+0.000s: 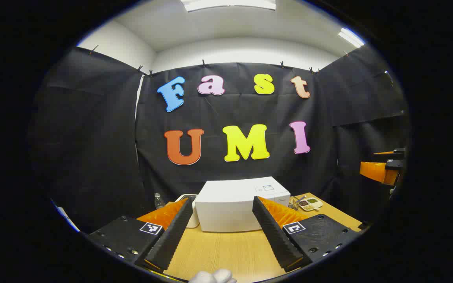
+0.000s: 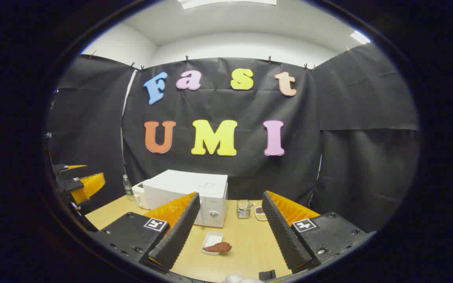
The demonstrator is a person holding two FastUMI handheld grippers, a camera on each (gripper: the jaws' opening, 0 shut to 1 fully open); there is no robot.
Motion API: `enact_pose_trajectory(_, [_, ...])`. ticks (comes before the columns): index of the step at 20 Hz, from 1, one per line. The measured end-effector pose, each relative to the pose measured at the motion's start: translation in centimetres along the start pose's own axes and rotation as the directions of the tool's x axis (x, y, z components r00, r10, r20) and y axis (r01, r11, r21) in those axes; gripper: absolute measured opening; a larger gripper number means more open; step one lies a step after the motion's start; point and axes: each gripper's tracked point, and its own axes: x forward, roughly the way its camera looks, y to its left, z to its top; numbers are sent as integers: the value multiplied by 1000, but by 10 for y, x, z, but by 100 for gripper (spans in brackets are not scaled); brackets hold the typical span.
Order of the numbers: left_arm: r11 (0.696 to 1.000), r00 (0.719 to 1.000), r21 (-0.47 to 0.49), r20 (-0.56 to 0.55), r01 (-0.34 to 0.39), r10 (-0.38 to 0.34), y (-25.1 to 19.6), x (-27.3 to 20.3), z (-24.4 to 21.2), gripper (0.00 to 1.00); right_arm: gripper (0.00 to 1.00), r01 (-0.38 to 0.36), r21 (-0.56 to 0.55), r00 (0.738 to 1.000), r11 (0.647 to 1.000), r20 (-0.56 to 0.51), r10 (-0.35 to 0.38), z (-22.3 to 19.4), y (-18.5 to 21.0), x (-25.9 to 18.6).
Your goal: Open the microwave oven with the left hand, put the food in, and close the microwave oven.
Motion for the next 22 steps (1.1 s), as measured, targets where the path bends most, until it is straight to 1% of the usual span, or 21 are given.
enact_pose_trajectory(1, [1000, 1000, 1, -2, -2, 2, -1, 2, -2, 95, 96, 2, -1, 1000, 1000, 3, -2, 1, -1, 4])
enact_pose_trajectory(2, [1000, 1000, 4, -3, -1, 1, -1, 4, -2, 95, 100, 2, 4, 1000, 1000, 3, -2, 1, -3, 8])
enact_pose_trajectory(3, [1000, 1000, 10, -8, -5, 5, -1, 9, -4, 95, 100, -2, 10, 1000, 1000, 2, 2, 0, -1, 12])
enact_pose_trajectory(4, [1000, 1000, 12, -9, -8, 8, 0, 11, -5, 95, 96, -10, 14, 1000, 1000, -4, 10, -1, 0, 15])
enact_pose_trajectory(7, [1000, 1000, 19, -16, -21, 21, -1, 20, -12, 95, 96, -22, 16, 1000, 1000, -10, 23, -3, 0, 25])
enact_pose_trajectory(8, [1000, 999, 19, -23, -24, 24, -2, 24, -14, 95, 100, -25, 15, 1000, 1000, -16, 26, -5, -1, 28])
enact_pose_trajectory(9, [1000, 999, 14, -26, -22, 22, -4, 28, -14, 95, 96, -30, 16, 999, 999, -17, 30, -5, 0, 31])
enact_pose_trajectory(10, [1000, 999, 8, -26, -18, 19, -8, 32, -14, 95, 100, -30, 16, 999, 999, -12, 30, -3, -3, 35])
enact_pose_trajectory(11, [1000, 1000, 8, -25, -15, 15, -11, 36, -14, 95, 100, -27, 14, 1000, 1000, -12, 28, -3, -6, 39])
enact_pose_trajectory(12, [1000, 1000, 14, -23, -15, 16, -13, 42, -16, 95, 96, -25, 14, 1000, 1000, -13, 26, -3, -9, 43])
enact_pose_trajectory(13, [1000, 1000, 15, -19, -11, 11, -18, 49, -19, 95, 96, -22, 18, 1000, 1000, -16, 22, -4, -13, 47])
enact_pose_trajectory(14, [1000, 1000, 7, -20, -2, 3, -25, 56, -24, 95, 100, -21, 26, 1000, 999, -18, 22, -5, -17, 51])
enact_pose_trajectory(16, [1000, 999, -19, -33, 23, -23, -44, 74, -39, 95, 100, -20, 28, 999, 999, -31, 20, -7, -26, 58])
enact_pose_trajectory(17, [999, 999, -31, -32, 38, -39, -56, 84, -46, 95, 96, -13, 27, 999, 1000, -35, 14, -7, -33, 61])
enact_pose_trajectory(18, [998, 998, -38, -29, 50, -51, -67, 95, -52, 95, 100, -9, 27, 999, 1000, -41, 10, -7, -39, 64])
enact_pose_trajectory(19, [997, 998, -39, -23, 60, -61, -78, 107, -60, 95, 96, -4, 28, 999, 1000, -47, 5, -7, -46, 68])
enact_pose_trajectory(20, [997, 998, -37, -18, 65, -66, -90, 119, -69, 95, 100, 2, 30, 999, 1000, -52, -1, -8, -53, 70])
enact_pose_trajectory(21, [996, 997, -38, -13, 75, -76, -103, 131, -79, 95, 96, 10, 29, 998, 1000, -60, -9, -8, -62, 73])
enact_pose_trajectory(22, [995, 996, -41, -21, 90, -91, -118, 143, -92, 95, 100, 23, 26, 997, 999, -69, -22, -10, -70, 76])
